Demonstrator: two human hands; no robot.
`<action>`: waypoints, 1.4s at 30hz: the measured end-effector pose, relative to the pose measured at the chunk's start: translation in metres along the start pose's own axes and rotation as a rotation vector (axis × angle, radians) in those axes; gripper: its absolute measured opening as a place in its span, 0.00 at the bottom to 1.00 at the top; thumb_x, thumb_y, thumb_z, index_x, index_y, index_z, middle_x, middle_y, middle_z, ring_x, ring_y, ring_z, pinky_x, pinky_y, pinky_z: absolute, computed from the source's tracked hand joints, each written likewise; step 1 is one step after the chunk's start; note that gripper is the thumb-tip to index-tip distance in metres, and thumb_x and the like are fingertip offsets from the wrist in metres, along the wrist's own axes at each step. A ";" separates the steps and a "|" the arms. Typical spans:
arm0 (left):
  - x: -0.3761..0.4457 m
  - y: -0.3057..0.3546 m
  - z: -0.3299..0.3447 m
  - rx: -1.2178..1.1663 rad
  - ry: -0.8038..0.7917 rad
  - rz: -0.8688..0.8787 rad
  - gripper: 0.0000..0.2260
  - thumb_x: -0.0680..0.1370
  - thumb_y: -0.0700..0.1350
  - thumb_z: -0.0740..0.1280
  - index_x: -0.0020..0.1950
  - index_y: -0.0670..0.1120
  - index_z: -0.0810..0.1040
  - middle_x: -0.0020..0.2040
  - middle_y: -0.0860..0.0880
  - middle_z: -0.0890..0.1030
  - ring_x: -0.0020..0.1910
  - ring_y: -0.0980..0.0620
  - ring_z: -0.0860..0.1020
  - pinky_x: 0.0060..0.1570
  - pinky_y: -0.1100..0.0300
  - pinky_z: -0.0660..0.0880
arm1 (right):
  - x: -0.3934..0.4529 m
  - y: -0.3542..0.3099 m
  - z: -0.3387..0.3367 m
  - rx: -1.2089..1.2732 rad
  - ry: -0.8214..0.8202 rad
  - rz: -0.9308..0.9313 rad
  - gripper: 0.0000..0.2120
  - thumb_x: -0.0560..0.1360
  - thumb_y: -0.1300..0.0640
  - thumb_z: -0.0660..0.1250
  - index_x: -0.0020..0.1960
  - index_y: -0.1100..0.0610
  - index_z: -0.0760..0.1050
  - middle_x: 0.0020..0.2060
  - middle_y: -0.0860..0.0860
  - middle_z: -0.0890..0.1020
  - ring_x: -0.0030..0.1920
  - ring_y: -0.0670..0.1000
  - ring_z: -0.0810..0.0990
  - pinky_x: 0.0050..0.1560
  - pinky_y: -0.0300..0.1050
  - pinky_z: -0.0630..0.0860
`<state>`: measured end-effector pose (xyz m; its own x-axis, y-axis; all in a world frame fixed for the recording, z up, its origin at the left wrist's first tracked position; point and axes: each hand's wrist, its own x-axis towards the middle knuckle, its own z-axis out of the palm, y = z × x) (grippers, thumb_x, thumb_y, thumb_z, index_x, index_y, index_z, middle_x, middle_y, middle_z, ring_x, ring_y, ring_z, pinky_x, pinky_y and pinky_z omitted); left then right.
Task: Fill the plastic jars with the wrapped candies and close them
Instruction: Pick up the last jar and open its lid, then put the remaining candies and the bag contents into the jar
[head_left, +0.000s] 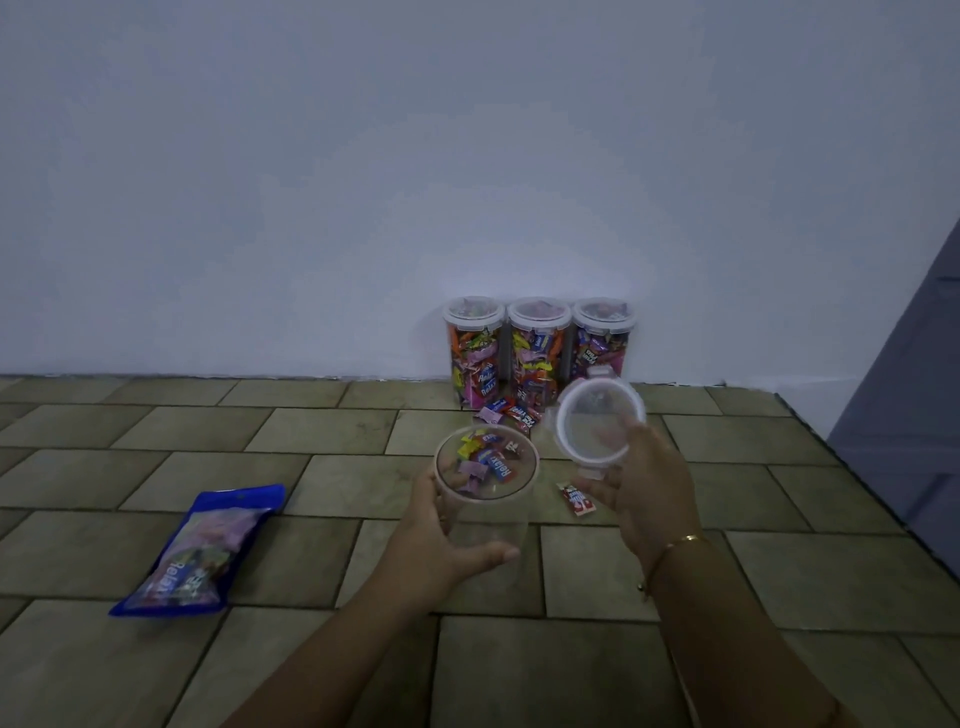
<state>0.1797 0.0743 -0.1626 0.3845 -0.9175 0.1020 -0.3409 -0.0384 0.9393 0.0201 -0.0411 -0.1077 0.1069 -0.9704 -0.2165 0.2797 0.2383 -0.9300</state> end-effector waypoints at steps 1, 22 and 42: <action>0.000 0.001 0.003 0.008 -0.007 -0.001 0.38 0.55 0.54 0.80 0.58 0.63 0.62 0.59 0.64 0.72 0.58 0.72 0.69 0.49 0.79 0.67 | 0.007 0.005 -0.006 0.055 0.048 0.074 0.07 0.80 0.55 0.58 0.49 0.56 0.73 0.50 0.56 0.76 0.46 0.59 0.79 0.35 0.51 0.81; 0.027 -0.016 0.015 0.048 -0.076 -0.020 0.52 0.50 0.67 0.78 0.68 0.56 0.58 0.66 0.55 0.69 0.67 0.54 0.68 0.64 0.58 0.69 | 0.009 0.055 -0.043 -0.199 0.211 0.049 0.19 0.77 0.65 0.59 0.67 0.63 0.66 0.59 0.64 0.72 0.54 0.61 0.75 0.42 0.38 0.69; 0.097 -0.047 -0.023 0.670 -0.193 0.130 0.35 0.64 0.67 0.57 0.68 0.54 0.71 0.60 0.54 0.73 0.56 0.60 0.68 0.55 0.63 0.69 | 0.088 0.089 0.008 -1.360 -0.389 -0.329 0.19 0.76 0.55 0.62 0.66 0.59 0.71 0.62 0.58 0.73 0.61 0.55 0.72 0.61 0.43 0.68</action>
<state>0.2531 -0.0040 -0.1896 0.1672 -0.9826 0.0815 -0.8517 -0.1023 0.5139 0.0617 -0.1054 -0.2069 0.5266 -0.8483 -0.0553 -0.7377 -0.4236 -0.5257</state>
